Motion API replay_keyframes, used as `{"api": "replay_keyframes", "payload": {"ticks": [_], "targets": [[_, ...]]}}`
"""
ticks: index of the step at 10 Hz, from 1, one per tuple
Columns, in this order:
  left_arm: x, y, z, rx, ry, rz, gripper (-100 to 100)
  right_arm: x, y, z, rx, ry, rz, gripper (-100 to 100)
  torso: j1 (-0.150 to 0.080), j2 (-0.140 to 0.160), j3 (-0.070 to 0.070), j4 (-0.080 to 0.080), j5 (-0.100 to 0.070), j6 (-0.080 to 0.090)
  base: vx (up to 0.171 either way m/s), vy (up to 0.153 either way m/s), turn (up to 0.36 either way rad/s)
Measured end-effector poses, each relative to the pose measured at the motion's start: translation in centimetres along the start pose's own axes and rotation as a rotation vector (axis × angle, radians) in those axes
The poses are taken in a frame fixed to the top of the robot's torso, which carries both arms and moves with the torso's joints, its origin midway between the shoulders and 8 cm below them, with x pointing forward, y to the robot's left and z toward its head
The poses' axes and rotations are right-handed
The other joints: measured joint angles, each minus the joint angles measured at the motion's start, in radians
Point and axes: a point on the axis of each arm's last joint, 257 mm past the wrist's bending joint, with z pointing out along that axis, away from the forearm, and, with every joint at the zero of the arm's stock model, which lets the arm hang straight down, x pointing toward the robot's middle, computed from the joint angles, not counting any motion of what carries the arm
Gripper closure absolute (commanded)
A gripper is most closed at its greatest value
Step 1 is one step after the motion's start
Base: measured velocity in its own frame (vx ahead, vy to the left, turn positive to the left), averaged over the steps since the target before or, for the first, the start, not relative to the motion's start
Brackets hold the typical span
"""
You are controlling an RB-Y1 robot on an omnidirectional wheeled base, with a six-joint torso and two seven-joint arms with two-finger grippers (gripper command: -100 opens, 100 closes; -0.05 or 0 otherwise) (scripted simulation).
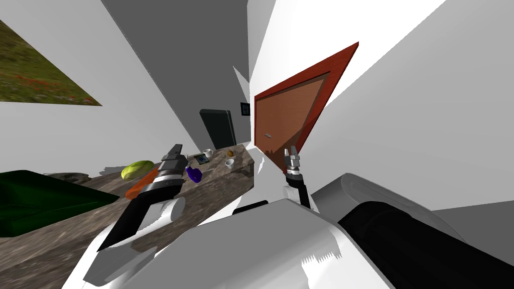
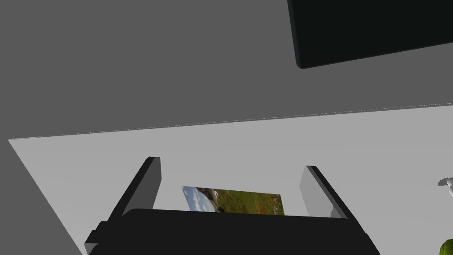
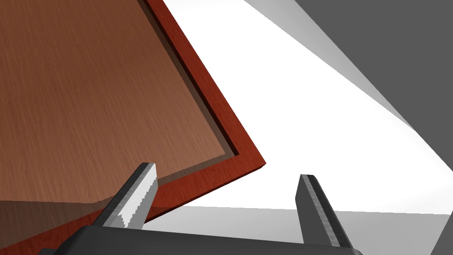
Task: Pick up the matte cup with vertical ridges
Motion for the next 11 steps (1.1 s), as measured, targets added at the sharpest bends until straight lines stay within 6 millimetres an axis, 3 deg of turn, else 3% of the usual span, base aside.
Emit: {"api": "replay_keyframes", "payload": {"ticks": [11], "targets": [[-1.1, 3.9, 1.5, -0.201, 0.007, 0.066, -100, 0.0, 0.0, 0.0, 0.0, 0.0, 0.0, 0, 0.001, 0.0, 0.0, 0.0, 0.0, 0.0, 0.024, -0.047, 0.017]]}}
